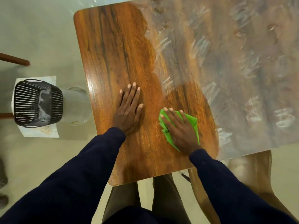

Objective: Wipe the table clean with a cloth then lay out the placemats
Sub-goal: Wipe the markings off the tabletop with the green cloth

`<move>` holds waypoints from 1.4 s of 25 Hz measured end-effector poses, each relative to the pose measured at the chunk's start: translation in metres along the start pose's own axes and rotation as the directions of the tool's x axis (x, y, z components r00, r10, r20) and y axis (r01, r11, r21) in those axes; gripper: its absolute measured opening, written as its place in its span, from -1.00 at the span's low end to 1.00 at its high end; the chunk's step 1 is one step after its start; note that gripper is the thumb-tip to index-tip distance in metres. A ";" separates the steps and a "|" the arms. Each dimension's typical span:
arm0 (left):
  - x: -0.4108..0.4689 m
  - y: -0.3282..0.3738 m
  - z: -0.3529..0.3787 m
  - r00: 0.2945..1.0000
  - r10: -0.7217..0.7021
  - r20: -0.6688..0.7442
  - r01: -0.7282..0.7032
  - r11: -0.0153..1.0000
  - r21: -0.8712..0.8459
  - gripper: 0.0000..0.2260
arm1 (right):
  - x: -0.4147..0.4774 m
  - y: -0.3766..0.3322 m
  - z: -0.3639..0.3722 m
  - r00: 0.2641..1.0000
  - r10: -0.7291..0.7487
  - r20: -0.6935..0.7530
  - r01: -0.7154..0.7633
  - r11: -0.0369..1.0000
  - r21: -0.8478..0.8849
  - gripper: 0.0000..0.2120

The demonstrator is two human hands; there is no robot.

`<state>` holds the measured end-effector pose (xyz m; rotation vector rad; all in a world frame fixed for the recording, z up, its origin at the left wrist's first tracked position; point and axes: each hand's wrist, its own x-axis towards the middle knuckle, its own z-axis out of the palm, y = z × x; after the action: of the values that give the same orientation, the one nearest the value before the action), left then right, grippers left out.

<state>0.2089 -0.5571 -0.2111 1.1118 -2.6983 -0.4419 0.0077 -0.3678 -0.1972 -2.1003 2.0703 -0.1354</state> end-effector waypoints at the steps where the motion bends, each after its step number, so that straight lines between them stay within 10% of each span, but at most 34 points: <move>1: 0.002 -0.001 0.002 1.000 -0.018 0.000 0.018 1.000 0.008 -0.48 | -0.003 0.018 -0.004 0.997 0.069 -0.029 -0.069 0.998 0.001 -0.39; 7: 0.028 0.002 0.012 0.996 -0.079 -0.038 0.080 0.996 0.033 -0.48 | 0.125 0.055 -0.022 0.836 0.523 -0.168 -0.523 0.851 0.045 -0.48; 15: 0.037 0.008 0.013 0.992 -0.121 -0.036 0.121 0.993 0.004 -0.47 | 0.052 0.033 -0.010 0.999 -0.046 0.010 0.047 0.999 -0.014 -0.44; 22: 0.037 0.009 0.011 0.991 -0.134 0.005 0.134 0.991 0.016 -0.46 | 0.169 0.086 -0.029 0.872 0.464 -0.158 -0.466 0.884 0.023 -0.50; 31: 0.040 0.008 0.014 0.990 -0.129 -0.056 0.129 0.992 -0.013 -0.47 | 0.133 0.084 -0.026 0.983 -0.181 0.021 0.181 0.983 -0.030 -0.43; 35: 0.038 0.009 0.015 0.988 -0.148 -0.049 0.147 0.989 -0.014 -0.46 | 0.201 0.115 -0.035 0.950 0.287 -0.125 -0.286 0.958 0.020 -0.47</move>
<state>0.1719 -0.5753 -0.2196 1.3074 -2.5785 -0.4445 -0.1080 -0.5720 -0.1996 -1.8053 2.4208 -0.2326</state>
